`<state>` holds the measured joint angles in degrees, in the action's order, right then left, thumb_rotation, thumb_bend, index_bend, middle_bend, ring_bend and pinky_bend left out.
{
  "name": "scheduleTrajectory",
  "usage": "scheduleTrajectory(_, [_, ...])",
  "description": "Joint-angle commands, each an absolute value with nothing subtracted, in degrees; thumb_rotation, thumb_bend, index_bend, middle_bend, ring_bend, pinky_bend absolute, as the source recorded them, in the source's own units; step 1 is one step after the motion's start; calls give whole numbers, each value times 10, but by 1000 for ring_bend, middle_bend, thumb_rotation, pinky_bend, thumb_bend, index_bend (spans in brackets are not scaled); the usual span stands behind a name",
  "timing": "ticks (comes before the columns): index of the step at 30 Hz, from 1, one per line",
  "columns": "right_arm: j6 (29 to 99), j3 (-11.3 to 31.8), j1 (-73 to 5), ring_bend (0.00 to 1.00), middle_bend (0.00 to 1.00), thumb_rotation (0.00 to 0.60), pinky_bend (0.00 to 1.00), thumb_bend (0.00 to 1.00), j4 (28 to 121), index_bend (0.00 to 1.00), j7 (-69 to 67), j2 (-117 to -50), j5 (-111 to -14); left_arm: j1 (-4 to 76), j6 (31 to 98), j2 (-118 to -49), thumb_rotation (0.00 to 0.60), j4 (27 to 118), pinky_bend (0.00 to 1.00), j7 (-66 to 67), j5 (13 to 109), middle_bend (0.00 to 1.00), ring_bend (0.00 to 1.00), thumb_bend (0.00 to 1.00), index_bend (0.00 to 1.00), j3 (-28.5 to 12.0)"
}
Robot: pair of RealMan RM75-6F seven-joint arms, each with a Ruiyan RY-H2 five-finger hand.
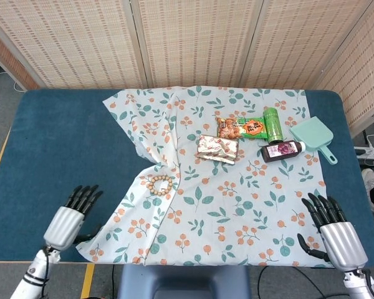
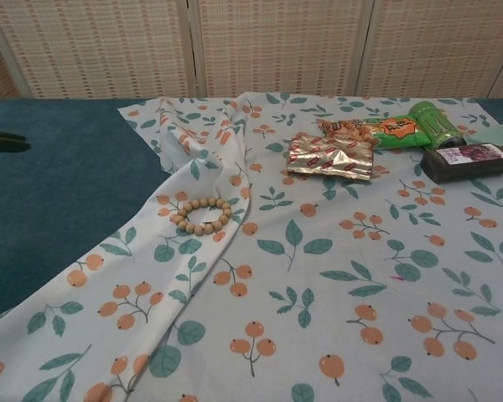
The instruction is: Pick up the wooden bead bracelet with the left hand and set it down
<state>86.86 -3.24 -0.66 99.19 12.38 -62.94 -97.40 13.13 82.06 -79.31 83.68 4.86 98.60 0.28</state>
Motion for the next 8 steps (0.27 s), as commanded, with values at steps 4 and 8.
scheduleTrajectory(4, [873, -31, -4, 0, 0, 278, 0, 367, 990, 0, 137, -637, -978, 104, 881, -793, 565, 776, 0, 1, 992, 0, 0, 380, 0, 16])
scheduleTrajectory(8, [872, -32, -3, 0, 0, 278, 0, 367, 990, 0, 140, -638, -977, 105, 888, -797, 570, 767, 0, 0, 995, 0, 0, 379, 0, 15])
